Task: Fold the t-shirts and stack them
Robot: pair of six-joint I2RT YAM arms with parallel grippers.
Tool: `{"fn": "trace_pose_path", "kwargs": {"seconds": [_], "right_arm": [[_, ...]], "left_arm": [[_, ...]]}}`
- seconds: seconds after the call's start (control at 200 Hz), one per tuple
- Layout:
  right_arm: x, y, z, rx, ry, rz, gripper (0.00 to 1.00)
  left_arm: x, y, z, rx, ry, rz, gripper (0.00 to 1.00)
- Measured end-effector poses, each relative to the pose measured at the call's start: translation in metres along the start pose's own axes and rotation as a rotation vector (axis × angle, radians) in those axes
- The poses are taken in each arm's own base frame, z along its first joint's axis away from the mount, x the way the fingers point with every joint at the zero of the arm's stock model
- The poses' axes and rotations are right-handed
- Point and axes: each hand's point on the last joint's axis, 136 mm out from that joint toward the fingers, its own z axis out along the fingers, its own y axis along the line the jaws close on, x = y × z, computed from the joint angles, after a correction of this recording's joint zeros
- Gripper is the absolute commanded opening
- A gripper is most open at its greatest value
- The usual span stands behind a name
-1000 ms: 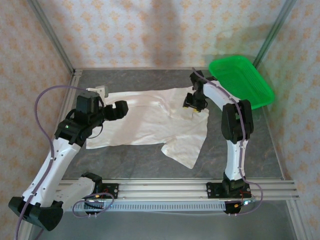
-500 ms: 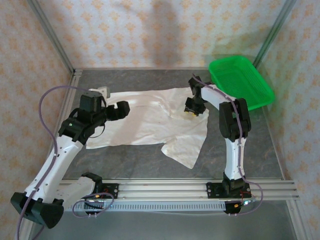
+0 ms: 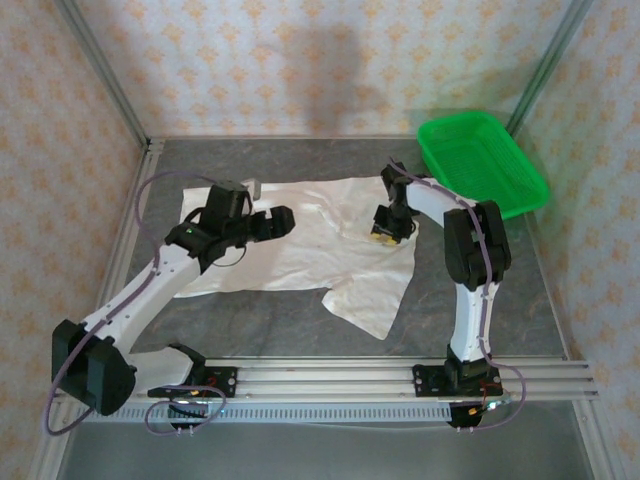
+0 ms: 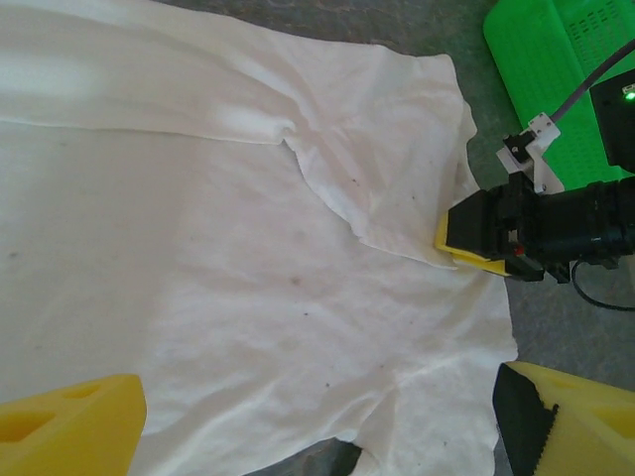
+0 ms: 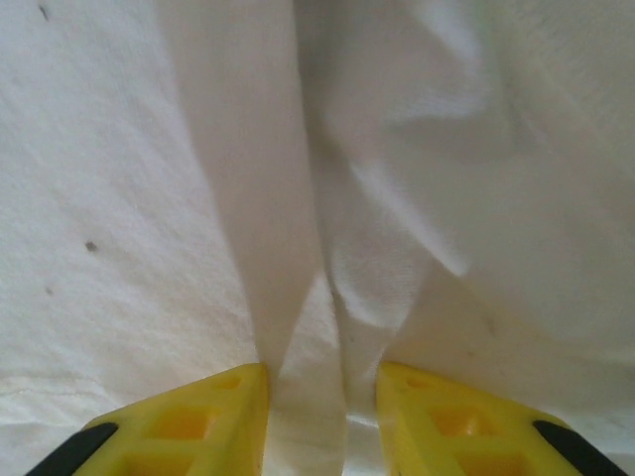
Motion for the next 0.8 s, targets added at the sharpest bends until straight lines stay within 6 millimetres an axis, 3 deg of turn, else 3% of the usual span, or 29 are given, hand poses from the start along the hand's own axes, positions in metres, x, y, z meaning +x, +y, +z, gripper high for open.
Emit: {"fn": "trace_pose_path", "kwargs": {"seconds": [0.345,0.405,0.61,0.801], "right_arm": [[0.019,0.002,-0.003,-0.075,0.025,0.064,0.38],[0.017,0.006,-0.004,-0.092,0.020,0.073,0.33],[0.011,0.014,-0.007,-0.126,0.005,0.102,0.00],[-0.014,0.026,-0.026,-0.174,-0.058,0.112,0.00]], "left_arm": [[0.007,-0.018,0.044,0.064,0.043,-0.063,0.90],[0.010,-0.018,0.052,0.066,0.057,-0.074,0.90],[0.013,-0.023,0.075,0.081,0.093,-0.115,0.89],[0.012,-0.037,0.093,0.105,0.121,-0.144,0.89]]}}
